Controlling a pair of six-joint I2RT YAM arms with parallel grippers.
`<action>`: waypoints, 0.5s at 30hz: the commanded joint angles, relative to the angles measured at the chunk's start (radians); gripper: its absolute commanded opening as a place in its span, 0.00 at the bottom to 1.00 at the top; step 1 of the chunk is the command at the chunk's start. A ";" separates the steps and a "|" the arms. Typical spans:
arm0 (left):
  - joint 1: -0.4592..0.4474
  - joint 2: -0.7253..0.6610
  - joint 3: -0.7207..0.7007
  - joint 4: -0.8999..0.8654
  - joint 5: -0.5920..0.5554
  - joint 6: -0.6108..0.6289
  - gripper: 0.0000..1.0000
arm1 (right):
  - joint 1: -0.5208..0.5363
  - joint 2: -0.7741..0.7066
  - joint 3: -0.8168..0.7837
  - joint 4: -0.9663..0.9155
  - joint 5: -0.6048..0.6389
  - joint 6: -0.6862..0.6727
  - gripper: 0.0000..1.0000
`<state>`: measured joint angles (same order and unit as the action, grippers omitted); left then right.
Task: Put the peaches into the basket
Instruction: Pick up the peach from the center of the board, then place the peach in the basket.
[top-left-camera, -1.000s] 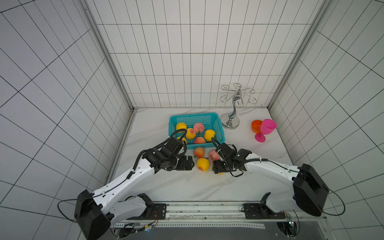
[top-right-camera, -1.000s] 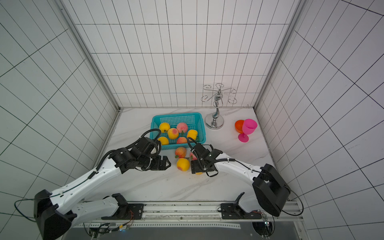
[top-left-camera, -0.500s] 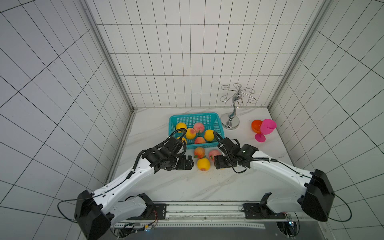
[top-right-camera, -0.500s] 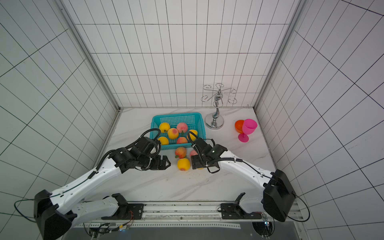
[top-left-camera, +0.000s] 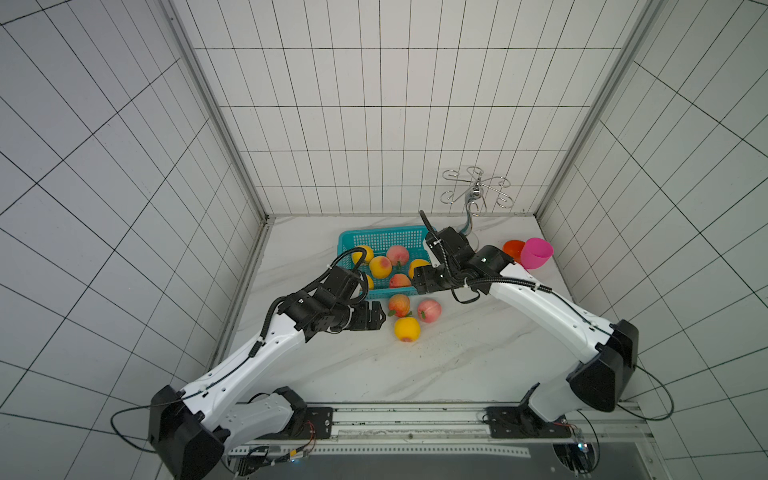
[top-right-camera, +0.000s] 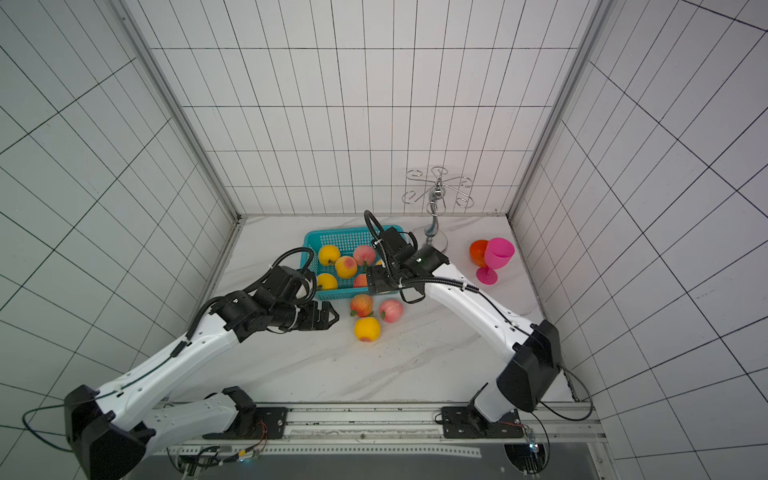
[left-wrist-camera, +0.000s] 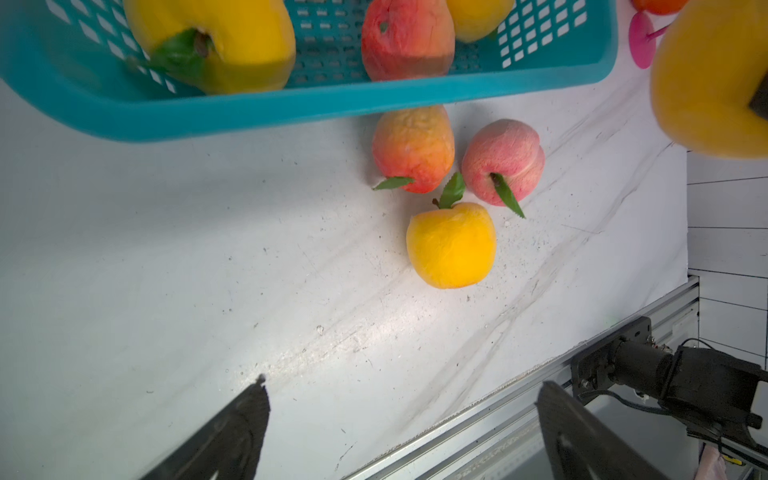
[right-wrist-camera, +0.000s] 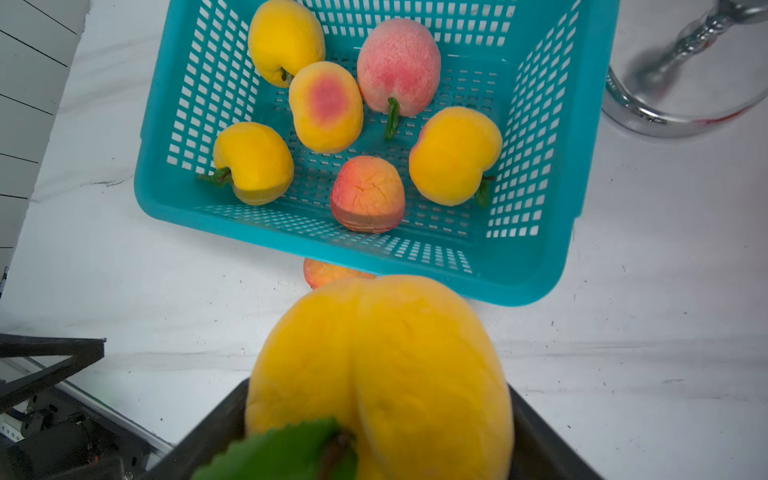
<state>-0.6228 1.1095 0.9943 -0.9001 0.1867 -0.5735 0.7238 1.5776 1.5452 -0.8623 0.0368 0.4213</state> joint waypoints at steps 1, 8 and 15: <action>0.015 -0.026 0.040 0.078 -0.060 0.057 0.99 | -0.032 0.063 0.115 -0.065 -0.023 -0.076 0.81; 0.076 0.054 0.120 0.098 -0.043 0.120 0.98 | -0.088 0.227 0.254 -0.069 -0.067 -0.148 0.81; 0.121 0.123 0.171 0.121 -0.026 0.142 0.98 | -0.144 0.402 0.443 -0.102 -0.099 -0.196 0.82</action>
<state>-0.5243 1.2087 1.1336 -0.8120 0.1562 -0.4644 0.6067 1.9381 1.8839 -0.9226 -0.0399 0.2707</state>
